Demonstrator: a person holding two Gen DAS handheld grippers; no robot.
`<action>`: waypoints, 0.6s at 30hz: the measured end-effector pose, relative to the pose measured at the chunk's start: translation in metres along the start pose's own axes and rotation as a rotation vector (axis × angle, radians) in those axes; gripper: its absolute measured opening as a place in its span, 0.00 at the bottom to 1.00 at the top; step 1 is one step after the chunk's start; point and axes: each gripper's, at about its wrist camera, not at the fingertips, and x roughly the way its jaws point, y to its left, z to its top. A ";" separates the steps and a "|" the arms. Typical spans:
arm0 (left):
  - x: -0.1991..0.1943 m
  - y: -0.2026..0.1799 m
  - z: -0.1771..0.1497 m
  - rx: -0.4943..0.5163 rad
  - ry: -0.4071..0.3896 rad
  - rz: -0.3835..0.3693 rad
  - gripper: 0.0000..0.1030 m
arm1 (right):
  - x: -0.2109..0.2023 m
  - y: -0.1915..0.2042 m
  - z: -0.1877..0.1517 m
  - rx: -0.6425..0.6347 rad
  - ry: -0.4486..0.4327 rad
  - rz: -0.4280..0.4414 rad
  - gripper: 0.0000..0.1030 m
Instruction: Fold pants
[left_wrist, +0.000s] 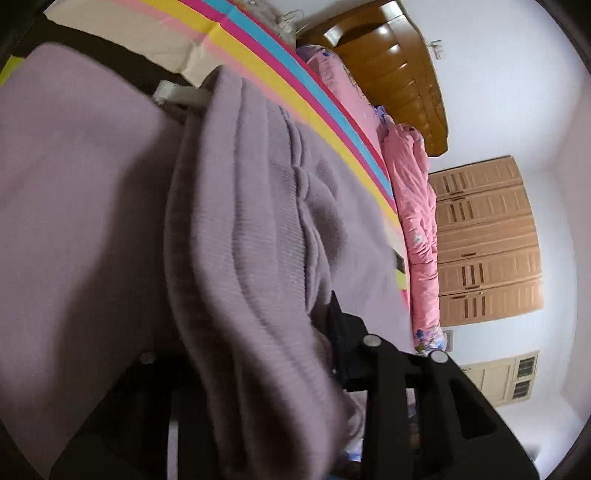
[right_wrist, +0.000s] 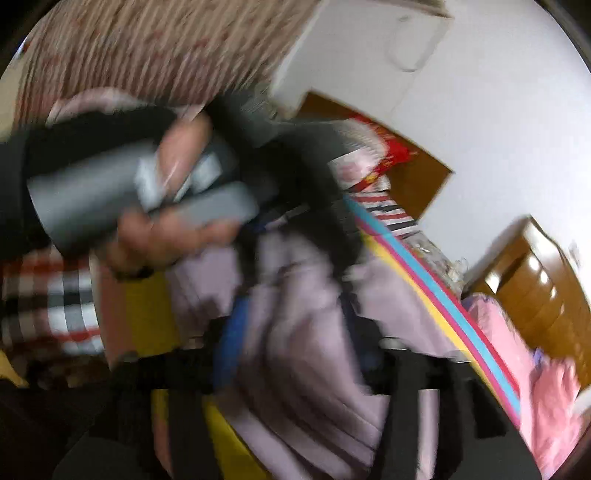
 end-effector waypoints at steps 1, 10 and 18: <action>-0.002 0.004 -0.002 0.004 -0.019 -0.025 0.30 | -0.014 -0.015 -0.005 0.069 -0.028 -0.015 0.75; -0.004 0.014 -0.008 0.001 -0.048 -0.069 0.32 | -0.086 -0.086 -0.117 0.520 0.062 -0.111 0.84; -0.003 -0.007 -0.015 0.038 -0.081 0.027 0.25 | -0.050 -0.055 -0.128 0.585 0.143 -0.174 0.84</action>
